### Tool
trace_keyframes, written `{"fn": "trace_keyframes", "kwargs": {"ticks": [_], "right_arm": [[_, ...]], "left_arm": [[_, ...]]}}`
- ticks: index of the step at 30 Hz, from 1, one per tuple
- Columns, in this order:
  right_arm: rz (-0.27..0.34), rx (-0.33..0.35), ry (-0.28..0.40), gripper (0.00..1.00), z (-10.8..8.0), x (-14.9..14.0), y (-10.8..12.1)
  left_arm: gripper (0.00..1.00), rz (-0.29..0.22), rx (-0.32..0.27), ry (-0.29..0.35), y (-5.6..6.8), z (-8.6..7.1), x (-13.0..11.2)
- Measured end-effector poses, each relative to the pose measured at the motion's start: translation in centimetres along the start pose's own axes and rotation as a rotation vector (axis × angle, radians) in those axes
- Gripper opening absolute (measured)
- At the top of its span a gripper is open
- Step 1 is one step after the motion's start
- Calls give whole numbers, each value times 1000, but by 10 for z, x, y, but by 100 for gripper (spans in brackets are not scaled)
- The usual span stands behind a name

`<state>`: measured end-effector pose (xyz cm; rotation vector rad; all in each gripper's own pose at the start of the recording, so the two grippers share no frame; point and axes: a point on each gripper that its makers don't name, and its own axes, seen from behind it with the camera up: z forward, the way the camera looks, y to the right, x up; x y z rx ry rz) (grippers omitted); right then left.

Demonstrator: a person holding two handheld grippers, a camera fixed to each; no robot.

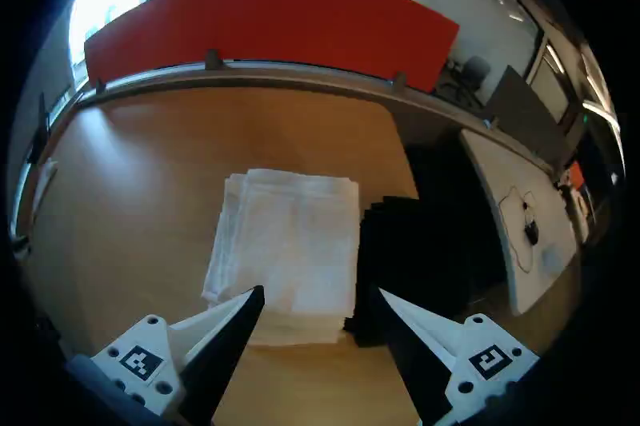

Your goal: Fold towel

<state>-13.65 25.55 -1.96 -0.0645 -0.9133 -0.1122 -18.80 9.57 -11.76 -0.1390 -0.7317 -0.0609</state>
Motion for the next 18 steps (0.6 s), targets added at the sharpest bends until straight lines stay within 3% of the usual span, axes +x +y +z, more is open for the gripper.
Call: {"fn": "trace_keyframes", "kwargs": {"ticks": [9, 18], "right_arm": [[160, 39, 28, 100, -3, 5, -18], [221, 30, 87, 100, -6, 12, -22]], "left_arm": [[94, -2, 2, 11, -1, -4, 3], [94, -5, 7, 20, -3, -7, 4]]}}
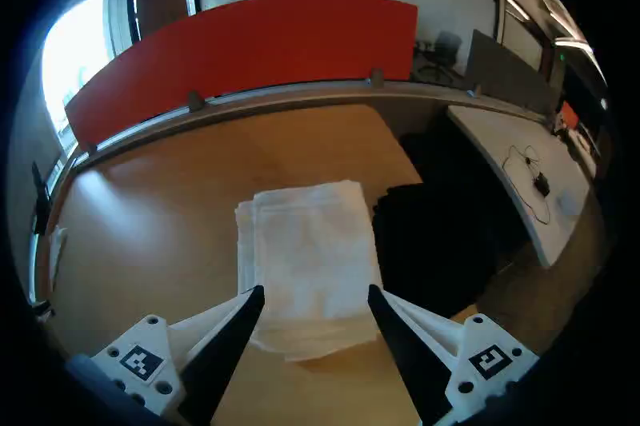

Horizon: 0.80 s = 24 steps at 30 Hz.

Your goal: Fold towel

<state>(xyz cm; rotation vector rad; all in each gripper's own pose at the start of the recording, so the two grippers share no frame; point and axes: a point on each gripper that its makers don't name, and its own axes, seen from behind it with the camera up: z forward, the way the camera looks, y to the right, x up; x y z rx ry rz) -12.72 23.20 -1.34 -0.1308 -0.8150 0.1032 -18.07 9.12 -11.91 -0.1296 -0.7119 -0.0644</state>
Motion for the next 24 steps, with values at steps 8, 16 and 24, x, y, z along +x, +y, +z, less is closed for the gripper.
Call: {"fn": "trace_keyframes", "kwargs": {"ticks": [8, 16, 24], "right_arm": [[12, -17, 96, 100, -10, 14, -6], [-18, -37, 246, 100, -30, 35, -15], [-43, -36, 382, 100, -54, 53, -29]], "left_arm": [[94, -4, 7, 31, -5, -3, 14], [94, -9, 25, 72, -13, -7, 34], [94, -14, 32, 101, -15, -10, 46]]}}
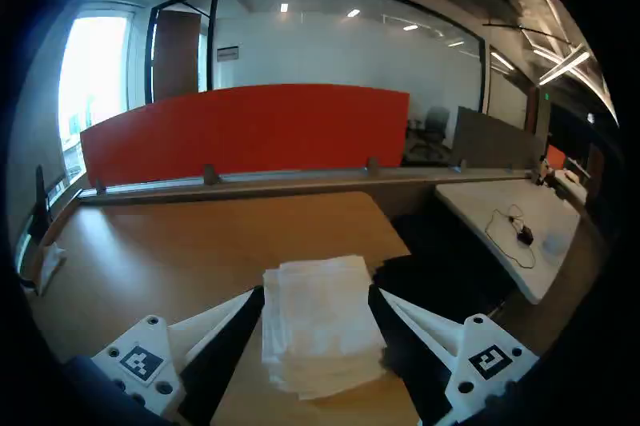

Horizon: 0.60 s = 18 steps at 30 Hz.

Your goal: Fold towel

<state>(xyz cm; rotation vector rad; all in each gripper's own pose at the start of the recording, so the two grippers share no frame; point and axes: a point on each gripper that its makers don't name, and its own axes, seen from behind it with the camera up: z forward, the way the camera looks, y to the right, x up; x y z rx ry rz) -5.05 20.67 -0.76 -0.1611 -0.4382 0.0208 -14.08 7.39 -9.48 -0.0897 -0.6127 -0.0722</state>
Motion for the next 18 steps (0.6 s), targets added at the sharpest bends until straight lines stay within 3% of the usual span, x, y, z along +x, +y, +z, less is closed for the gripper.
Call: {"fn": "trace_keyframes", "kwargs": {"ticks": [6, 18], "right_arm": [[-34, 8, 68, 100, -9, 11, -9], [-61, 7, 193, 100, -24, 34, -27]], "left_arm": [[94, 9, 10, 37, -1, 0, 11], [94, 4, 35, 159, -11, -2, 57]]}}
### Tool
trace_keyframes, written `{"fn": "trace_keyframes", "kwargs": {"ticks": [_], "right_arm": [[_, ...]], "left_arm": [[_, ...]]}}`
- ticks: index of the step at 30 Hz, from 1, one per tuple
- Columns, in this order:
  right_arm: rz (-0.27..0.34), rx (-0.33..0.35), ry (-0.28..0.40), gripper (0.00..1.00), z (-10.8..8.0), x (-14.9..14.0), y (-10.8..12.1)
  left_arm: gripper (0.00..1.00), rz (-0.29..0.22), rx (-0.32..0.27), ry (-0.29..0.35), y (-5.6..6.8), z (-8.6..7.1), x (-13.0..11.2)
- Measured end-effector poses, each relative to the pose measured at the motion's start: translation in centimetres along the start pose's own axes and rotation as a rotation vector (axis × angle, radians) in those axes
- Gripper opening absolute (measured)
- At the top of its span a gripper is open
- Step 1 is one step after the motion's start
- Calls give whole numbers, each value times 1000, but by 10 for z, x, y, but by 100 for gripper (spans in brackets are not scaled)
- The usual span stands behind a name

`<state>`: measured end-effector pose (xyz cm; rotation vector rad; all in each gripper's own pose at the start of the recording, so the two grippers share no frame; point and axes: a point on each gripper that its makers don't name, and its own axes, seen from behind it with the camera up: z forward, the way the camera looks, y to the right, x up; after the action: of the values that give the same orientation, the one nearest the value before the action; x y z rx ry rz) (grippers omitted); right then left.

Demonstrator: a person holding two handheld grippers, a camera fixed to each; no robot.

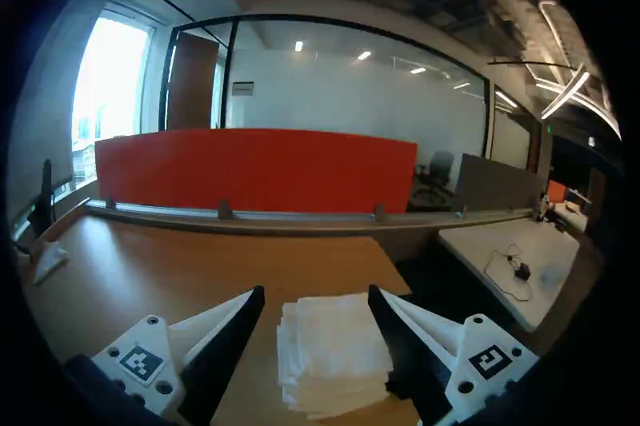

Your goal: Fold towel

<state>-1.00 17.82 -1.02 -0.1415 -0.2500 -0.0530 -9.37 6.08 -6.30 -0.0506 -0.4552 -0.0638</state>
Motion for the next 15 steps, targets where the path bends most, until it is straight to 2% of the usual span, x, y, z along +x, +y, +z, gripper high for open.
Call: {"fn": "trace_keyframes", "kwargs": {"ticks": [6, 15], "right_arm": [[-7, -2, 78, 100, -9, 15, -9], [-7, 9, 115, 100, -16, 30, -20]], "left_arm": [[94, -3, 8, 72, -3, 1, 24], [94, -10, 35, 178, -15, 1, 62]]}}
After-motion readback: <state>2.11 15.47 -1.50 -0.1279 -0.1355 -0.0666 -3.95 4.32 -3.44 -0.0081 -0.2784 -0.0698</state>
